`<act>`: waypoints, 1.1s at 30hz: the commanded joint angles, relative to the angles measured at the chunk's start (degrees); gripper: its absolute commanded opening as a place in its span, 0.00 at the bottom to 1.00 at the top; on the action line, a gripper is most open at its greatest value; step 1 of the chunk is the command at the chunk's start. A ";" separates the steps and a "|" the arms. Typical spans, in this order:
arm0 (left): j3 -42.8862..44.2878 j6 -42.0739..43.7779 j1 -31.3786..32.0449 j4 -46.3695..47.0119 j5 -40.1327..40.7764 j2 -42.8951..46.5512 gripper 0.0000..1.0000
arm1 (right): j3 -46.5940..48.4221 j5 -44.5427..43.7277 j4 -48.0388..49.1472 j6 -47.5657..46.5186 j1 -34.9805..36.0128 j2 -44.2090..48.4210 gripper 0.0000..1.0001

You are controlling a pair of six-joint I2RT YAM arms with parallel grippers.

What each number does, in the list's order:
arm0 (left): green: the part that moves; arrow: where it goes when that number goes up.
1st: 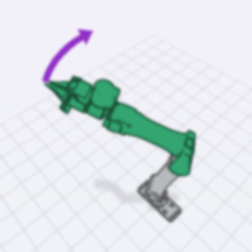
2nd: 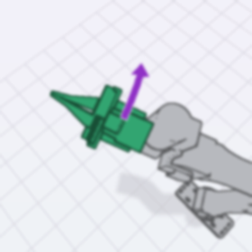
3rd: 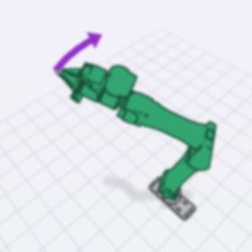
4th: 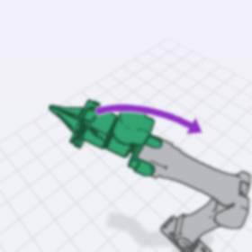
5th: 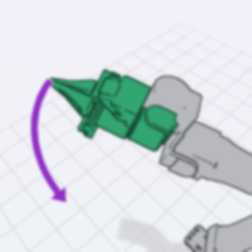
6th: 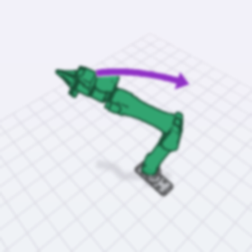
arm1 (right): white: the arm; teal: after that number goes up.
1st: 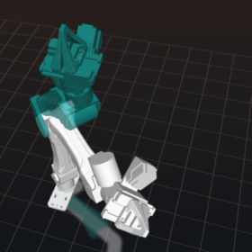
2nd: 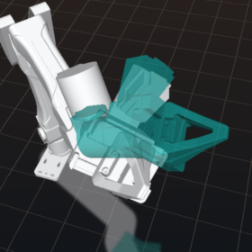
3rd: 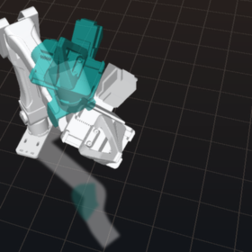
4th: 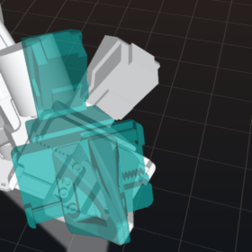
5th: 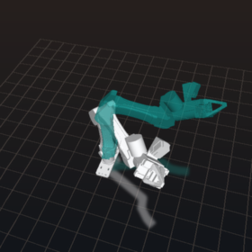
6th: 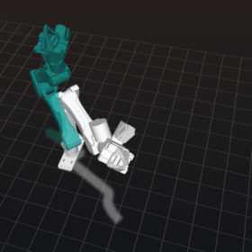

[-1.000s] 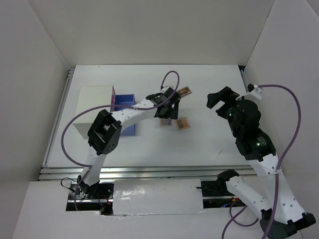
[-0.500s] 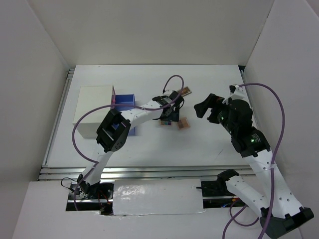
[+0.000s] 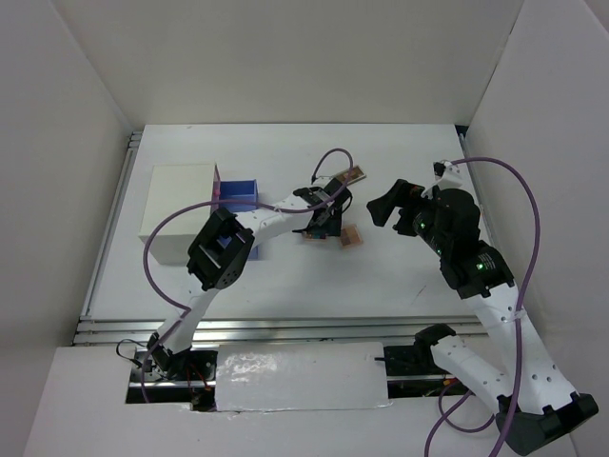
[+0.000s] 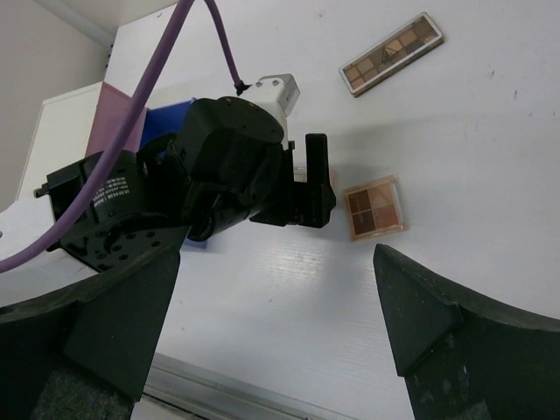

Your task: Organize the makeup

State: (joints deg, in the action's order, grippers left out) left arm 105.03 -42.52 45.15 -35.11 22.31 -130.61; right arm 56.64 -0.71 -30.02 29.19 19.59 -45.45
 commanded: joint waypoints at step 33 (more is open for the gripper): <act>-11.34 8.43 -14.38 -11.90 23.13 26.02 0.24 | -0.22 4.31 3.65 -1.24 -0.08 -0.51 1.00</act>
State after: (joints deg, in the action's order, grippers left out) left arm 94.98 -32.27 31.16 -41.74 40.75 -103.15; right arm 56.64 2.33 -29.19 28.84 19.59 -45.54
